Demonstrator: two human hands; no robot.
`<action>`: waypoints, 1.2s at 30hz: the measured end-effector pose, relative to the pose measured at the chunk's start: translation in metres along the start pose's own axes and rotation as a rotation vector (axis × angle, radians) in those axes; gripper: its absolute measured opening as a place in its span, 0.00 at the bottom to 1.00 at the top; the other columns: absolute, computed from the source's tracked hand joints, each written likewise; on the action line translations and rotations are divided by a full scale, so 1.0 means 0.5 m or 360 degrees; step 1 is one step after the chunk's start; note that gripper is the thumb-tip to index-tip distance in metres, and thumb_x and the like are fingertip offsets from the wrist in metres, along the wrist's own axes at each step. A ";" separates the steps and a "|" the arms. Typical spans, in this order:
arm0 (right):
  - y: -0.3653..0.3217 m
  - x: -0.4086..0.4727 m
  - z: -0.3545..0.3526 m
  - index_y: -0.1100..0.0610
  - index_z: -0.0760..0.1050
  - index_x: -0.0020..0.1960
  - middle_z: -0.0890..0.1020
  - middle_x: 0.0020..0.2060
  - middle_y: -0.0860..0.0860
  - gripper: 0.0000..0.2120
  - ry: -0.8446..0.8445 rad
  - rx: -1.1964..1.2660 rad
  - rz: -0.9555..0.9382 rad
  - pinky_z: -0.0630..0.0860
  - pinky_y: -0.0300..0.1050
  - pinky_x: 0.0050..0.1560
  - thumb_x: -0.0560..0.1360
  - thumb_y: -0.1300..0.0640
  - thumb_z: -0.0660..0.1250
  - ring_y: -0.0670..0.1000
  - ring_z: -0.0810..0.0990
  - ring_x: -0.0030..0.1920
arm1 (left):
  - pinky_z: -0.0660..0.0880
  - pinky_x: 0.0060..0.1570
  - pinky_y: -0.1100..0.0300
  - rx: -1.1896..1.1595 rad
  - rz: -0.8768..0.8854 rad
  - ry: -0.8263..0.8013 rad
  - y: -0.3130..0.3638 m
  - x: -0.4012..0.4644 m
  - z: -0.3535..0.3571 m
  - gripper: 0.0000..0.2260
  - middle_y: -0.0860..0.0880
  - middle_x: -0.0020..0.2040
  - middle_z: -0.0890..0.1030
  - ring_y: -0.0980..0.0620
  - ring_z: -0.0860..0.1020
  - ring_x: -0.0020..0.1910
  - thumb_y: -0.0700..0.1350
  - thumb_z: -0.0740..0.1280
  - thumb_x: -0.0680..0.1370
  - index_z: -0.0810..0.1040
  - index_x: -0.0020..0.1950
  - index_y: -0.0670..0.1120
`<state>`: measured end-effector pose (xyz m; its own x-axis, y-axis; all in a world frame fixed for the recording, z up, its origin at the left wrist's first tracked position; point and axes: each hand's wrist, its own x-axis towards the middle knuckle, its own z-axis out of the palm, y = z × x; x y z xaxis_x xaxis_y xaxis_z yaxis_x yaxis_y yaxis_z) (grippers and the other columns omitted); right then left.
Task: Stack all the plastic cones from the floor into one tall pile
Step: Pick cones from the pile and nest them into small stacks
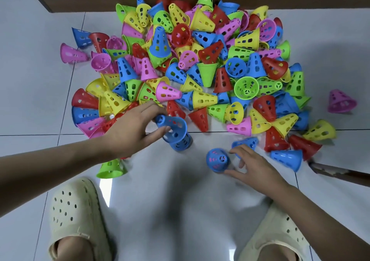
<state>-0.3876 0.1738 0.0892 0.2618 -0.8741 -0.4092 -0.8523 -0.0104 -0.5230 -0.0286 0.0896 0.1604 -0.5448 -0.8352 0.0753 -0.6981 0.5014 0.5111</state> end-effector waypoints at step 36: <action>0.025 0.093 -0.025 0.56 0.62 0.70 0.71 0.59 0.54 0.34 0.0093 0.0178 0.0865 0.74 0.53 0.56 0.70 0.47 0.74 0.60 0.75 0.59 | 0.74 0.47 0.59 -0.0036 -0.0542 -0.0578 -0.066 0.037 0.109 0.32 0.50 0.57 0.76 0.54 0.76 0.49 0.69 0.55 0.78 0.72 0.70 0.47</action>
<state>-0.3918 0.1269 0.0729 -0.2302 -0.7649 -0.6016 -0.8036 0.4981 -0.3258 -0.0412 0.0698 0.0985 -0.4169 -0.8160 -0.4006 -0.8567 0.2053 0.4733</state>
